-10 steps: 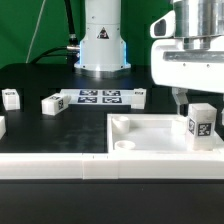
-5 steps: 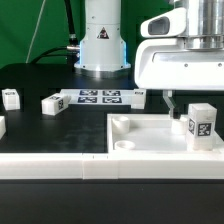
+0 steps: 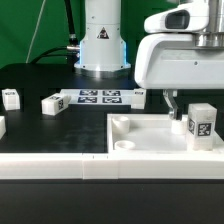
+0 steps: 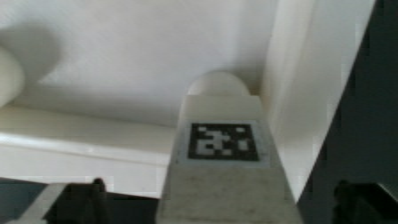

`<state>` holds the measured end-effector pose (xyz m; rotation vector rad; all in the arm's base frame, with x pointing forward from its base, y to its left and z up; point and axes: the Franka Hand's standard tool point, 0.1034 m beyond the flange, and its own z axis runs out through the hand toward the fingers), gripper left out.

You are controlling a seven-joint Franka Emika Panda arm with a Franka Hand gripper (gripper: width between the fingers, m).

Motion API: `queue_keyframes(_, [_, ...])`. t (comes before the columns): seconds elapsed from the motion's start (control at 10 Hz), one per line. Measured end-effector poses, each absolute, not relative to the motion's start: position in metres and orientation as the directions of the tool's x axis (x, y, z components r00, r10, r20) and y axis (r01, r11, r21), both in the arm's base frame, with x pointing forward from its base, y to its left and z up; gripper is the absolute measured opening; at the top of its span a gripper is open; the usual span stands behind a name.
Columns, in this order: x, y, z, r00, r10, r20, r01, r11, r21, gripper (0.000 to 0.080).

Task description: Assemble one leg

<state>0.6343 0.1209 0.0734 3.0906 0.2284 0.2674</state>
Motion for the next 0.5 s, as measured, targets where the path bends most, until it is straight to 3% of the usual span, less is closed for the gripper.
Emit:
queue_keyframes(0.2, [0.6344,0.1206,0.0734,0.975,0.144,0.169,0.139,-0.989,0.043,0.0390])
queue_keyframes(0.3, [0.6343,0.1207,0.0732,0.975,0.144,0.168,0.138,-0.989,0.043,0.0390])
queue_keyframes(0.4, [0.6341,0.1205,0.0731,0.976,0.141,0.168,0.136,-0.990,0.042,0.0289])
queue_keyframes(0.5, [0.6341,0.1205,0.0731,0.978,0.120,0.169,0.115,-0.993,0.039,0.0289])
